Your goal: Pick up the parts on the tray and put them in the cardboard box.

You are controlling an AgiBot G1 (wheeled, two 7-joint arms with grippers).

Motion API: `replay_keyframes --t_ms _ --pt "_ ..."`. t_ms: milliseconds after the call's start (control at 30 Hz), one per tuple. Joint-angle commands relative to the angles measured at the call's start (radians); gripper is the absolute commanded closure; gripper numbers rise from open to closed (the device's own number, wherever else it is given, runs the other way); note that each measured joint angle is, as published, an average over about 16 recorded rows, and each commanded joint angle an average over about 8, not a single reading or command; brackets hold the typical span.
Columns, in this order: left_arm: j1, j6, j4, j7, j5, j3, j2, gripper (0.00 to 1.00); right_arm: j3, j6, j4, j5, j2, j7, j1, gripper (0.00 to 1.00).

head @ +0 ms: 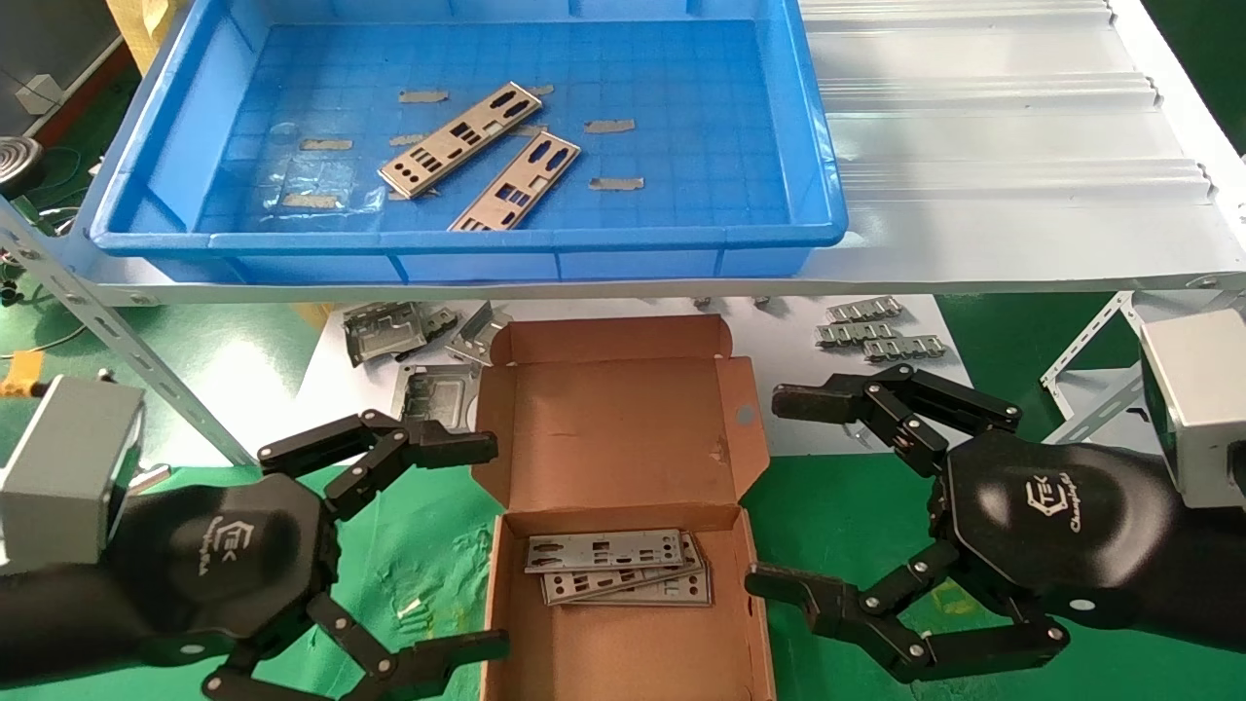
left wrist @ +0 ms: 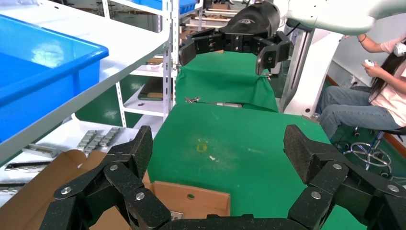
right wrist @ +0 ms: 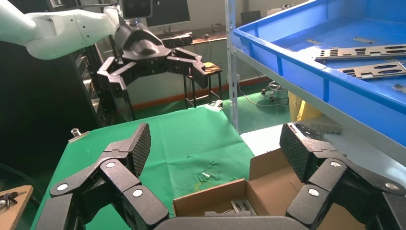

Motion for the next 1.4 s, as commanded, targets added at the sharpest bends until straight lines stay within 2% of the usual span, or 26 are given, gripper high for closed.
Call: replay_keyframes --t_ms 33,533,1400 --pt "-0.004 0.006 -0.007 -0.012 -0.001 -0.007 -0.01 0.0 0.0 0.0 0.0 0.0 0.0 0.0 0.0 0.0" --pt "-0.028 0.037 -0.043 -0.074 -0.006 -0.045 -0.062 0.0 0.0 0.0 0.0 0.0 0.0 0.0 0.0 0.0" --pt "-0.024 0.031 -0.038 -0.068 -0.006 -0.04 -0.054 0.0 0.0 0.0 0.0 0.0 0.0 0.0 0.0 0.0"
